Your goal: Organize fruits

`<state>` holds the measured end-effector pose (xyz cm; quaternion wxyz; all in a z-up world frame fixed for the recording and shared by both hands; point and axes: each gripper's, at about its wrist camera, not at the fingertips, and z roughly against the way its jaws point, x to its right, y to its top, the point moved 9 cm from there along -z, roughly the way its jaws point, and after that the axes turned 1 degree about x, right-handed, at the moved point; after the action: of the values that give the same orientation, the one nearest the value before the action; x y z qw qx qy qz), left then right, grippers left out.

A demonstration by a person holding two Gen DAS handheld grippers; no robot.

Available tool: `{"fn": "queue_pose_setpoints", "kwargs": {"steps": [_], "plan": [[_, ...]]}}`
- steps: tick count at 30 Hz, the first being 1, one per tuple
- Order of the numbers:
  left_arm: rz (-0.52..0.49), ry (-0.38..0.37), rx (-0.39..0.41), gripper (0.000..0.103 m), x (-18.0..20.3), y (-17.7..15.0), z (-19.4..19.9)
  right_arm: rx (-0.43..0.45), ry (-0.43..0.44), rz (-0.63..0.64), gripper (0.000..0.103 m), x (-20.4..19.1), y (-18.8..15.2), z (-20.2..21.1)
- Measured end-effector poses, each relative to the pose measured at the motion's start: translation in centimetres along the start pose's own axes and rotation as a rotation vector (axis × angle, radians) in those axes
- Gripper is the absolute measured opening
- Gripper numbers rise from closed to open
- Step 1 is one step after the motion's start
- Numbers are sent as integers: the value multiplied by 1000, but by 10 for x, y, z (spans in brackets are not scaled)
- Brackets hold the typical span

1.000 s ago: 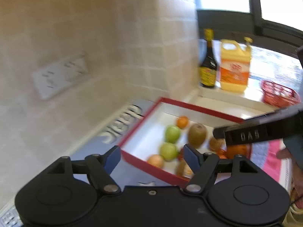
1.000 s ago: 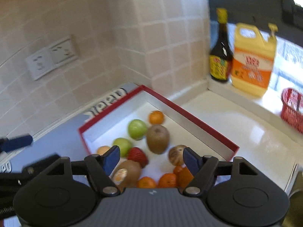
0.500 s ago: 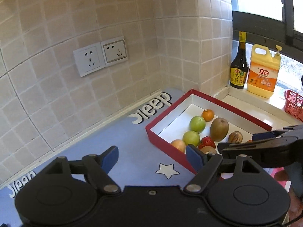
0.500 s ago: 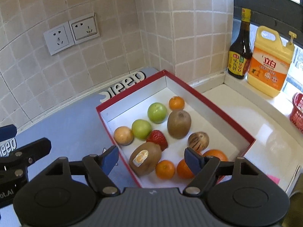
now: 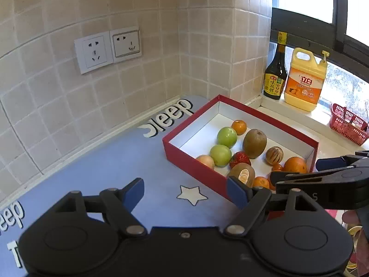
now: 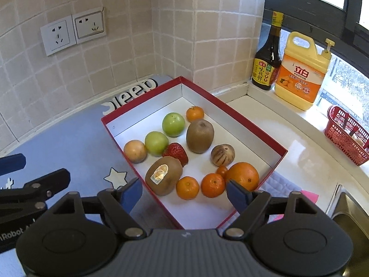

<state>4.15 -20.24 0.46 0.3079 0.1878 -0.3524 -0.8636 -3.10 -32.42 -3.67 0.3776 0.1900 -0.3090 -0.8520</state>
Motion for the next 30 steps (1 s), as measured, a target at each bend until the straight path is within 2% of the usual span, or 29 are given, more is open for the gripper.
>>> {"fn": "queue_pose_setpoints", "kwargs": {"steps": [2, 19, 24, 30], "plan": [[0, 22, 4, 93, -1, 3, -2, -5, 4, 6, 82, -1, 3, -5], [40, 60, -75, 93, 6, -1, -43, -52, 35, 51, 83, 13, 11, -46], [33, 25, -117, 93, 14, -9, -53, -66, 28, 35, 83, 18, 5, -55], [15, 23, -123, 93, 16, -11, -56, -75, 24, 16, 83, 22, 1, -58]]}}
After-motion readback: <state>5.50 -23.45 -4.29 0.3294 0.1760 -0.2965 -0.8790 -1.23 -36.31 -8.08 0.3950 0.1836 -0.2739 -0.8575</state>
